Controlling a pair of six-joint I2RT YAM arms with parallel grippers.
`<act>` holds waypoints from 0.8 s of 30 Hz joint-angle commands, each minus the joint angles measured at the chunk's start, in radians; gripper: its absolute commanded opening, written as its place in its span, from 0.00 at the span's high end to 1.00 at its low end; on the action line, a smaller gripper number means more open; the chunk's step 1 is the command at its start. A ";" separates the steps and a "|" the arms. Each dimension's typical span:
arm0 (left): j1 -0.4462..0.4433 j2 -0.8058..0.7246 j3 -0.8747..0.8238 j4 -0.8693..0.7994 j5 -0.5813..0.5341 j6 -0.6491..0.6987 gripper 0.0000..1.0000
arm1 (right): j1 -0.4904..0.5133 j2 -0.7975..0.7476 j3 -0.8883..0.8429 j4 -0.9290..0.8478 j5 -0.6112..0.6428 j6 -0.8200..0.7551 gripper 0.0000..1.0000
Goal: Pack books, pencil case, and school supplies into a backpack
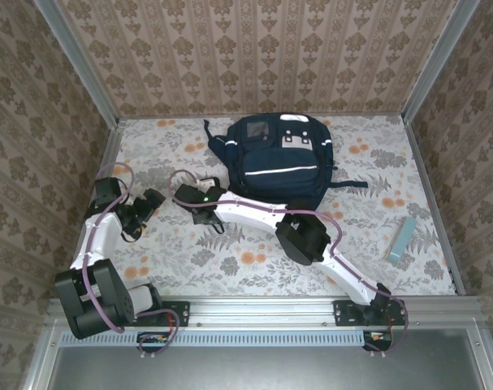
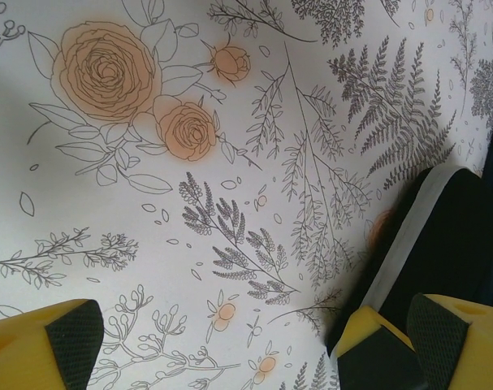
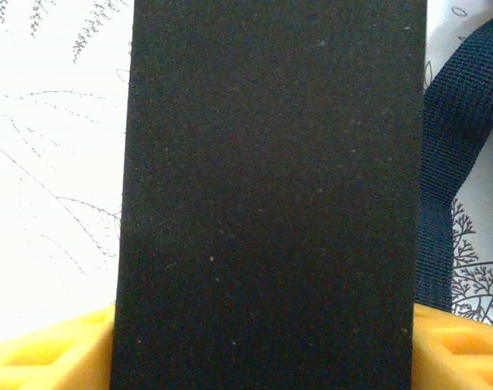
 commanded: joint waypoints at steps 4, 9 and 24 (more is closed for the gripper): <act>0.007 -0.025 0.006 -0.005 0.038 0.009 0.00 | -0.004 -0.139 -0.056 0.009 -0.041 -0.078 0.35; -0.022 -0.022 0.027 -0.004 0.042 0.018 0.02 | -0.004 -0.357 -0.249 0.149 -0.177 -0.170 0.37; -0.464 0.053 0.262 -0.003 -0.136 0.080 0.02 | -0.246 -0.972 -0.774 0.197 -0.147 -0.190 0.36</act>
